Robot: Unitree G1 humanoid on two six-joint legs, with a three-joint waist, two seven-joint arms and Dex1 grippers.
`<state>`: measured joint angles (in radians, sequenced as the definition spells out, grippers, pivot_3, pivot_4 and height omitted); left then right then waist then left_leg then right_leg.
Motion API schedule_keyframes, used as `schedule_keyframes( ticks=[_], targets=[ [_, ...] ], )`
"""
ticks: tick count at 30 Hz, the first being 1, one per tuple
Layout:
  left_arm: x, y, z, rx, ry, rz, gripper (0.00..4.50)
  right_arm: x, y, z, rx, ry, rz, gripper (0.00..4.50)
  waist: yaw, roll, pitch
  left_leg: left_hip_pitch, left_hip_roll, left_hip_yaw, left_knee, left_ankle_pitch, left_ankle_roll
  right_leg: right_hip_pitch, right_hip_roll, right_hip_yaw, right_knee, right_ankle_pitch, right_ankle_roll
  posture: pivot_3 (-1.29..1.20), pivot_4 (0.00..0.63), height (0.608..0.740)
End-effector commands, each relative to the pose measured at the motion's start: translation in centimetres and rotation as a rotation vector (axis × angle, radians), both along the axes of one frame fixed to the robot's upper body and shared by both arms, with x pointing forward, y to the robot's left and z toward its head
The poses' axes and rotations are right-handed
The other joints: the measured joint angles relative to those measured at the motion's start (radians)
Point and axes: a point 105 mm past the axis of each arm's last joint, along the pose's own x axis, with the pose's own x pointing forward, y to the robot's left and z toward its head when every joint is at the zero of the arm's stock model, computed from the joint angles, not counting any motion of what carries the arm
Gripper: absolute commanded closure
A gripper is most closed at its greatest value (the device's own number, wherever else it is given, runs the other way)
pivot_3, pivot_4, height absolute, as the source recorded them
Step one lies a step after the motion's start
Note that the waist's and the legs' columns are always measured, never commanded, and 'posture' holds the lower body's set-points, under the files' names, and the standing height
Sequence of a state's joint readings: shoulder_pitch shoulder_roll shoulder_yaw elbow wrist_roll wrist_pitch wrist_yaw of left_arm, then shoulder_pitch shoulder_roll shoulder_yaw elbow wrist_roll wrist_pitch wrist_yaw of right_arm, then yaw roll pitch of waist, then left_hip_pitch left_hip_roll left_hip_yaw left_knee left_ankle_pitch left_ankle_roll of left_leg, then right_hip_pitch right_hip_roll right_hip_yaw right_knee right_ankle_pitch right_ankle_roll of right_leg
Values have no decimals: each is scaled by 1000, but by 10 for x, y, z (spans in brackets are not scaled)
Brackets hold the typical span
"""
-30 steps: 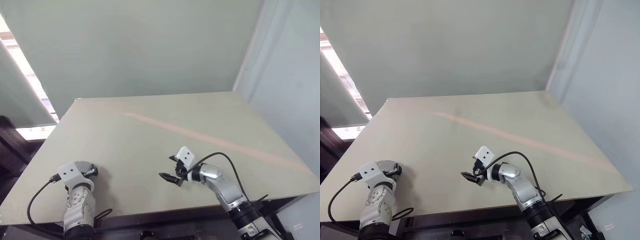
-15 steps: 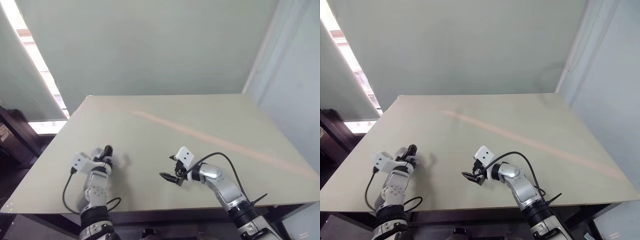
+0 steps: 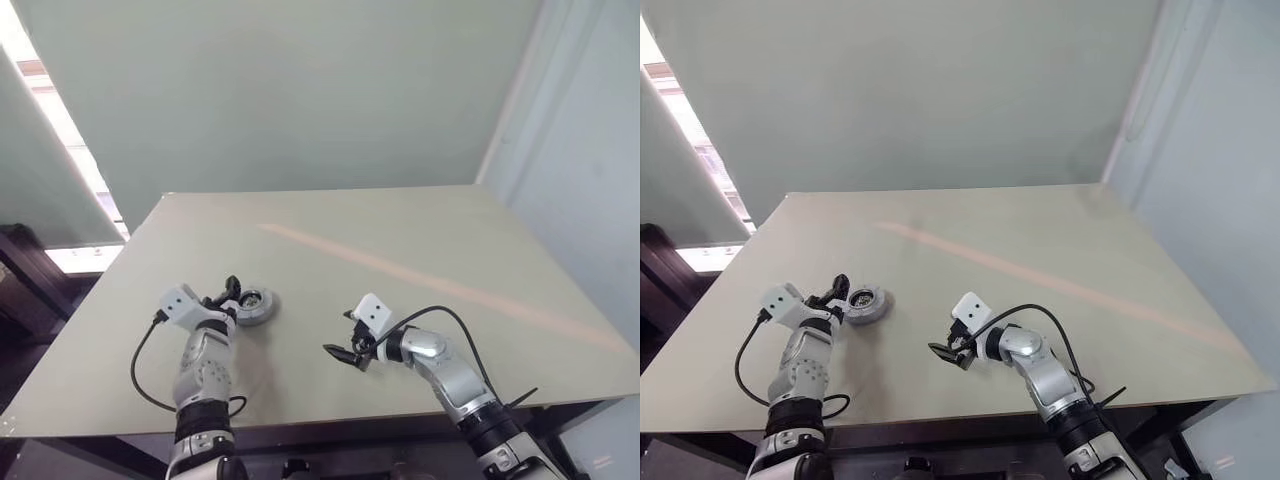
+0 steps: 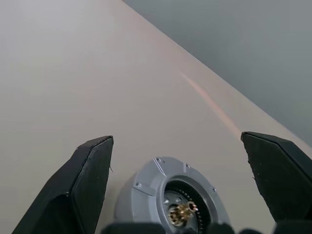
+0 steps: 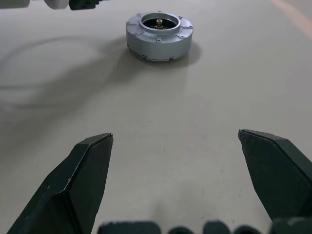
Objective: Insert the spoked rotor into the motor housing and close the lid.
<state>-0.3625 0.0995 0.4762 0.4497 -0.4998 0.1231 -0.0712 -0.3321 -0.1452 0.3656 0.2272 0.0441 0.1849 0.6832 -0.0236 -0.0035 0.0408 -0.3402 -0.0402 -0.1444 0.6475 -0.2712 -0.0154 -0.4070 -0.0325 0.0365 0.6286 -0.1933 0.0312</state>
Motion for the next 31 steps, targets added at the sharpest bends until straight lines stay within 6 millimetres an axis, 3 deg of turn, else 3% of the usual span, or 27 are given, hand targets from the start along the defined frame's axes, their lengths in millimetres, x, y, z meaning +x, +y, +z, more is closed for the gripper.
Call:
schedule_keyframes(
  ticks=[1, 9, 17, 22, 31],
  targets=[
    [2, 1, 16, 71, -44, -31, 17, 4, -1, 10, 15, -41, -5, 0, 0, 0, 0, 0, 0, 0, 0, 0, 0, 0, 0, 0, 0, 0, 0, 0, 0, 740],
    [-9, -8, 31, 219, -128, -208, 17, 11, -5, 23, 130, -7, -70, 0, -3, 0, 0, 0, 0, 0, 0, 0, 0, 0, 0, 0, 0, 0, 0, 0, 0, 740],
    [-41, -48, 53, 398, -249, -580, 17, 25, -65, 41, 244, 2, -288, 0, -1, 2, 1, 0, 0, 1, -1, 0, 0, 0, 0, 1, -1, 0, 0, 0, 0, 740],
    [-60, -80, 55, 405, -257, -798, 17, 17, -103, 40, 205, -17, -385, 0, -4, 3, 2, 0, 1, 2, -2, 0, 0, 0, 0, 1, -1, -1, -2, 0, 0, 740],
    [-54, -100, 51, 404, -243, -889, 17, 1, -118, 36, 189, -4, -433, 0, -13, 6, 3, 0, 3, 5, -1, 0, 1, -1, 1, 2, 0, -2, -3, 0, 0, 740]
  ],
)
